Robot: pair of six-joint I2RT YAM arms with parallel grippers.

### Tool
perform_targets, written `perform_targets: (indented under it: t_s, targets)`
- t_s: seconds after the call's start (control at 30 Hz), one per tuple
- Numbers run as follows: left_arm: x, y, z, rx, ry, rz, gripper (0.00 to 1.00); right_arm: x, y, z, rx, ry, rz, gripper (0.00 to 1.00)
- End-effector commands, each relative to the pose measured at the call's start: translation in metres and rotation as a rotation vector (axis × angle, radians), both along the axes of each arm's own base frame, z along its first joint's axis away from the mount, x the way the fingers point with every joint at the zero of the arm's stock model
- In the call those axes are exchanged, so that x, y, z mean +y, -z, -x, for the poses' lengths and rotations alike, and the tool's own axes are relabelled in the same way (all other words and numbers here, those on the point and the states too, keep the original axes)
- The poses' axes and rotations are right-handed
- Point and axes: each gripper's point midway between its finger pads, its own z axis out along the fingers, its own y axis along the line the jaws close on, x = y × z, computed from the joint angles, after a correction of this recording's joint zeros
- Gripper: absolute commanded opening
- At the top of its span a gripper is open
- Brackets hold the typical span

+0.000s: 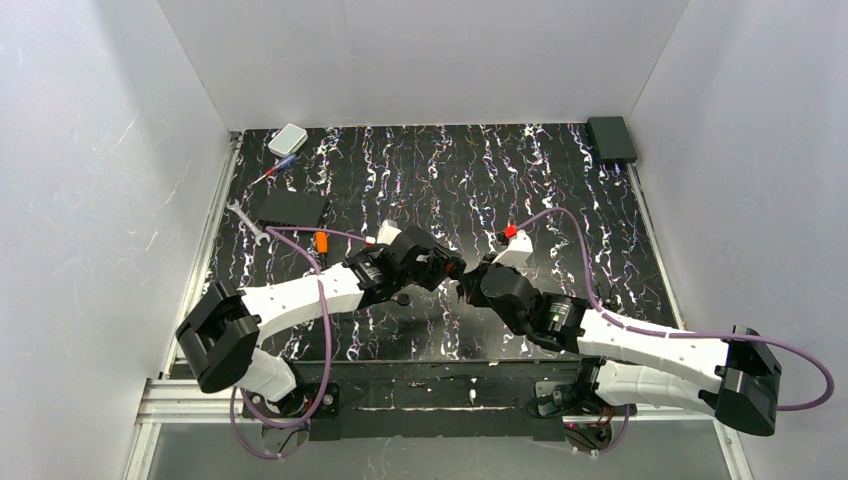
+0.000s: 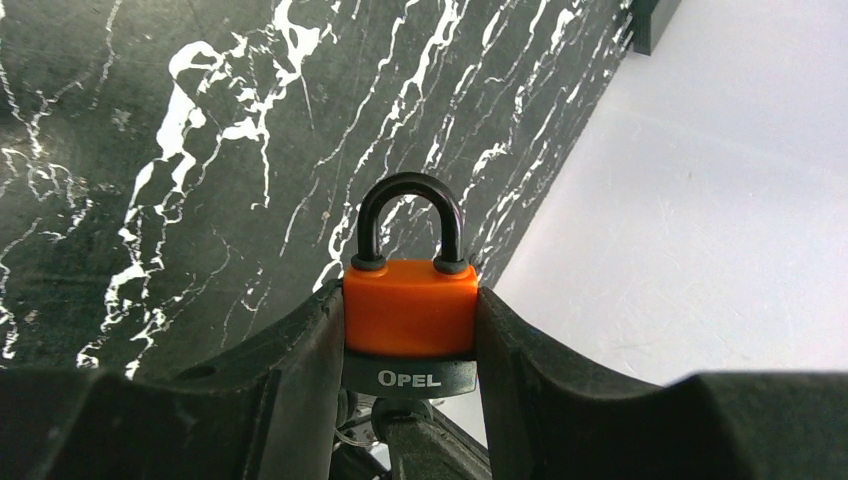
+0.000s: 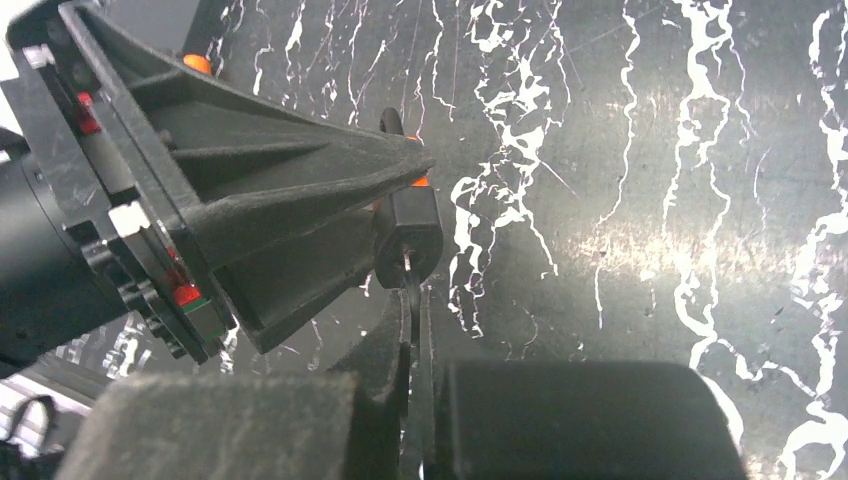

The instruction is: Unlock with the key

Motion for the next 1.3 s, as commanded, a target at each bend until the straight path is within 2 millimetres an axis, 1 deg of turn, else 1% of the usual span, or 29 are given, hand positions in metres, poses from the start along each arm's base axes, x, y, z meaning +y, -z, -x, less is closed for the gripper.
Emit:
perform_targets:
  t_s: [0.0, 0.07, 0.13, 0.3, 0.37, 0.43, 0.57, 0.63, 0.73, 0.77, 0.87, 0.9, 0.97, 1.07, 1.2, 1.27]
  targets:
    - [-0.038, -0.029, 0.058, 0.089, 0.201, 0.079, 0.00, 0.003, -0.035, -0.033, -0.172, 0.049, -0.004, 0.01]
    - [-0.043, -0.033, 0.061, 0.090, 0.210, 0.095, 0.00, 0.004, -0.036, -0.035, -0.226, 0.016, 0.045, 0.01]
    - [-0.047, -0.038, 0.062, 0.082, 0.219, 0.106, 0.00, 0.001, -0.034, -0.037, -0.251, 0.016, 0.070, 0.01]
    - [-0.053, -0.045, 0.067, 0.069, 0.233, 0.115, 0.00, -0.003, -0.030, -0.041, -0.233, 0.074, 0.066, 0.01]
    - [-0.055, -0.045, 0.069, 0.065, 0.244, 0.114, 0.00, -0.004, -0.029, -0.043, -0.214, 0.109, 0.032, 0.01]
    - [-0.056, -0.044, 0.070, 0.056, 0.257, 0.109, 0.00, 0.001, -0.026, -0.043, -0.189, 0.101, -0.033, 0.01]
    - [-0.053, -0.049, 0.073, 0.017, 0.259, 0.097, 0.00, 0.012, -0.009, -0.043, -0.084, 0.050, -0.198, 0.01]
    - [-0.049, -0.051, 0.075, 0.000, 0.257, 0.077, 0.00, 0.015, 0.000, -0.043, -0.040, 0.041, -0.232, 0.01]
    - [-0.045, -0.050, 0.078, -0.008, 0.250, 0.041, 0.00, 0.019, 0.006, -0.041, -0.005, 0.033, -0.246, 0.01]
    - [-0.046, -0.049, 0.079, -0.008, 0.248, 0.038, 0.00, 0.021, 0.006, -0.040, 0.002, 0.028, -0.261, 0.01]
    - [-0.044, -0.046, 0.081, -0.012, 0.222, 0.024, 0.00, 0.033, -0.003, -0.034, -0.009, -0.027, -0.377, 0.01]
    - [-0.043, -0.049, 0.082, -0.025, 0.214, 0.024, 0.00, 0.037, -0.006, -0.032, -0.011, -0.048, -0.407, 0.01]
    - [-0.042, -0.052, 0.084, -0.036, 0.200, 0.017, 0.00, 0.041, -0.008, -0.031, -0.029, -0.073, -0.414, 0.01]
    - [-0.043, -0.054, 0.088, -0.036, 0.193, 0.014, 0.00, 0.041, -0.013, -0.035, -0.078, -0.087, -0.351, 0.01]
    - [-0.050, -0.055, 0.094, -0.026, 0.187, 0.030, 0.00, 0.029, -0.017, -0.042, -0.174, -0.034, -0.211, 0.01]
    - [-0.055, -0.058, 0.095, -0.030, 0.195, 0.037, 0.00, 0.025, -0.021, -0.044, -0.205, -0.015, -0.179, 0.01]
